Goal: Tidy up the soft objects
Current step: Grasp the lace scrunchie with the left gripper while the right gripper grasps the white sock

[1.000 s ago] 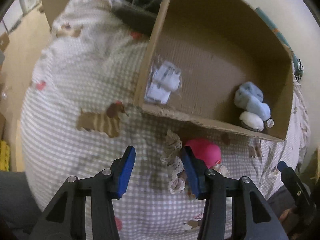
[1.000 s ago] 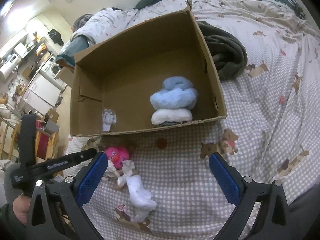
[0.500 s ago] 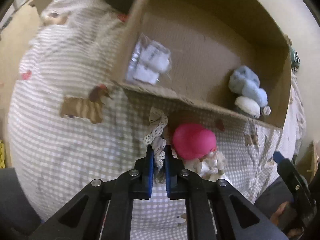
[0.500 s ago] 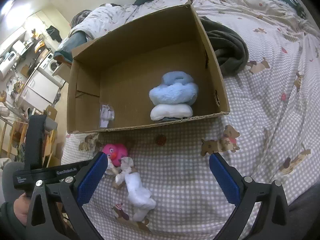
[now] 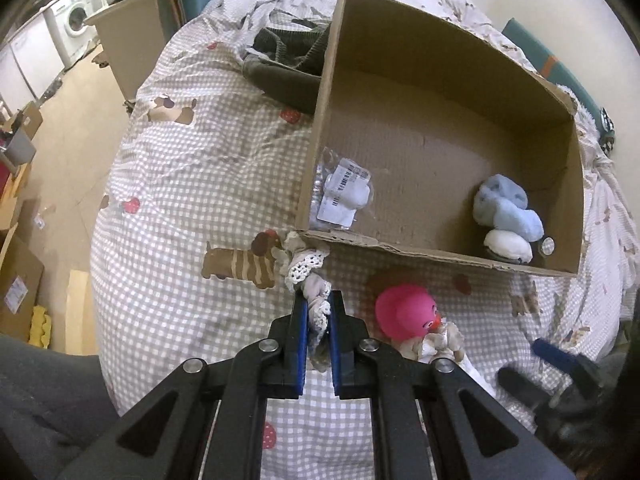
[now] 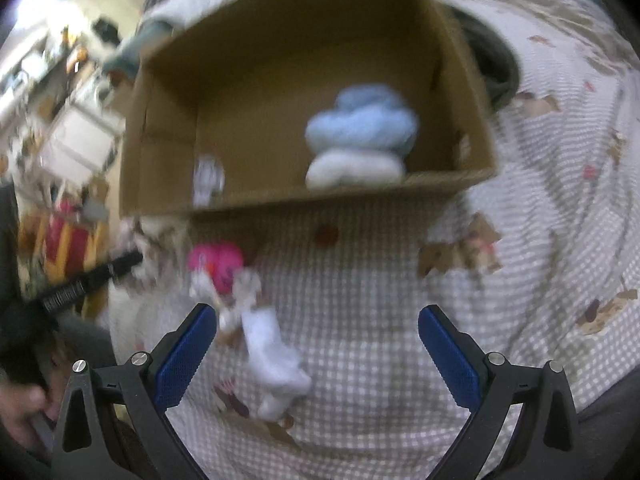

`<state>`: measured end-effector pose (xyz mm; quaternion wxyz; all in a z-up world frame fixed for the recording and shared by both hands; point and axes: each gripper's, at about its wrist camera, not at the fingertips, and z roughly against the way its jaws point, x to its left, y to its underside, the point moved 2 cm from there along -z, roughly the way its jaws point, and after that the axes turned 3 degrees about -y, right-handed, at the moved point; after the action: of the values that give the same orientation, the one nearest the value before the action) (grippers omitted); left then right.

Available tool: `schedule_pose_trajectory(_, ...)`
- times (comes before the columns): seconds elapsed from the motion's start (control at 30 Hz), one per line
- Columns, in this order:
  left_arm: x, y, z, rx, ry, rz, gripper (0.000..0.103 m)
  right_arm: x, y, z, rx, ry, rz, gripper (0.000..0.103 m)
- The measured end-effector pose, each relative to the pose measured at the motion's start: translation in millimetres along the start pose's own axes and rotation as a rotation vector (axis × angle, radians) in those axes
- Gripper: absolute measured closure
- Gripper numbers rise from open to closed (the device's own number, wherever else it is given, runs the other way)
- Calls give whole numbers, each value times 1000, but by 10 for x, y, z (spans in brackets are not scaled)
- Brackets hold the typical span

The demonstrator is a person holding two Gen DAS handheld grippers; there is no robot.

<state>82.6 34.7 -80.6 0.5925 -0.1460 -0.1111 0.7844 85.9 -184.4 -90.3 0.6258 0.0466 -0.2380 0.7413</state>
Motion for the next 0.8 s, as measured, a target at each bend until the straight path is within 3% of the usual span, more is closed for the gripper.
schedule_pose_trajectory(0.13,-20,14,-45,0,1,-13,94,201,83,-140,63,-18,93,0)
schedule_pose_trajectory(0.23,-31,10,-27,-13,-3,-8,94,303,142,-239,111,-20,141,9)
schedule_pose_trajectory(0.37,-11,1,-47,-4,0,10,94,338,205,-350,166,-10,161,31)
schedule_pose_trajectory(0.43,9,-2,-65,2,-1,19,94,347,207,-349,164,-7,164,49)
schedule_pose_trajectory(0.47,17,-2,-69,3,-1,22,94,340,207,-343,164,-4,161,65)
schedule_pose_trajectory(0.5,24,-4,-71,4,-1,26,94,330,204,-342,164,-5,155,71)
schedule_pose_trajectory(0.8,105,-16,-62,-7,-18,56,94,97,44,-15,37,-79,51,76)
